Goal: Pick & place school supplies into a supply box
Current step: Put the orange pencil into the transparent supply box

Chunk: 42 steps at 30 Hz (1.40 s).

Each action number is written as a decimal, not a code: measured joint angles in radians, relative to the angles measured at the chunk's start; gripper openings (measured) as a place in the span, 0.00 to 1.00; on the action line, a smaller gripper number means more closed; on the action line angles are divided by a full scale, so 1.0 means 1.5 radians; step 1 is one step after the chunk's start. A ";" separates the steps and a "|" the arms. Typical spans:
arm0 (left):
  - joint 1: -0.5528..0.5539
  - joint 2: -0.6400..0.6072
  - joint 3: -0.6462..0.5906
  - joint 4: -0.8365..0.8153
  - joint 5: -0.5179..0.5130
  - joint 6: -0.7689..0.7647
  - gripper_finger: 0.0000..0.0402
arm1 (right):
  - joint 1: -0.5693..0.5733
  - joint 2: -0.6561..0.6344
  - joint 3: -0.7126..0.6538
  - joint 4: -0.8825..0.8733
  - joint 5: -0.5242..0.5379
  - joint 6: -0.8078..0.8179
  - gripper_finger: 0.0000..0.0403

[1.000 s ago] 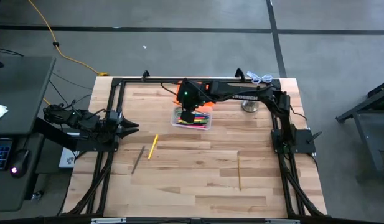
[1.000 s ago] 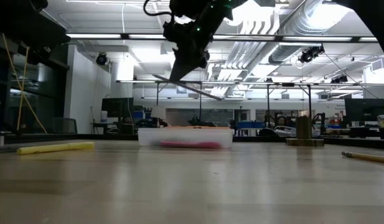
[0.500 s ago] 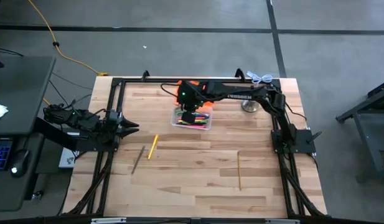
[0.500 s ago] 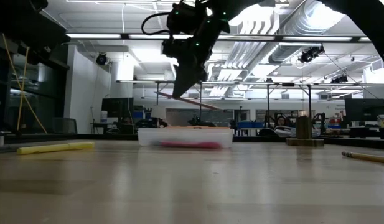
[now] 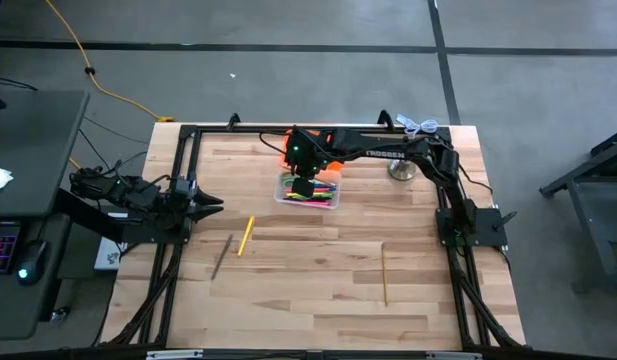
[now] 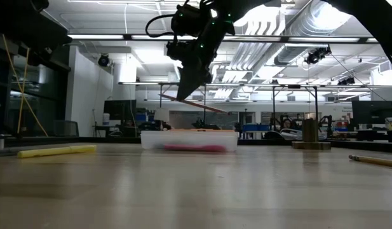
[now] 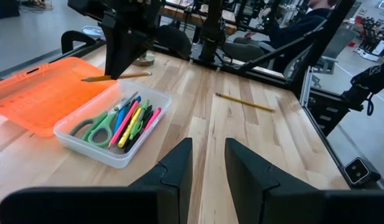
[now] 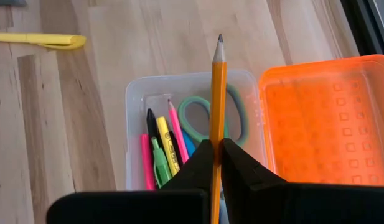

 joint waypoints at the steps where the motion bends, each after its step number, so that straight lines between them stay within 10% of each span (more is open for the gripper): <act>1: 0.000 0.000 0.000 0.000 0.000 0.000 0.30 | 0.000 0.000 0.000 0.000 0.000 0.000 0.00; 42: 0.000 0.000 0.000 0.000 -0.001 0.000 0.30 | -0.035 0.105 0.000 0.026 -0.036 0.022 0.00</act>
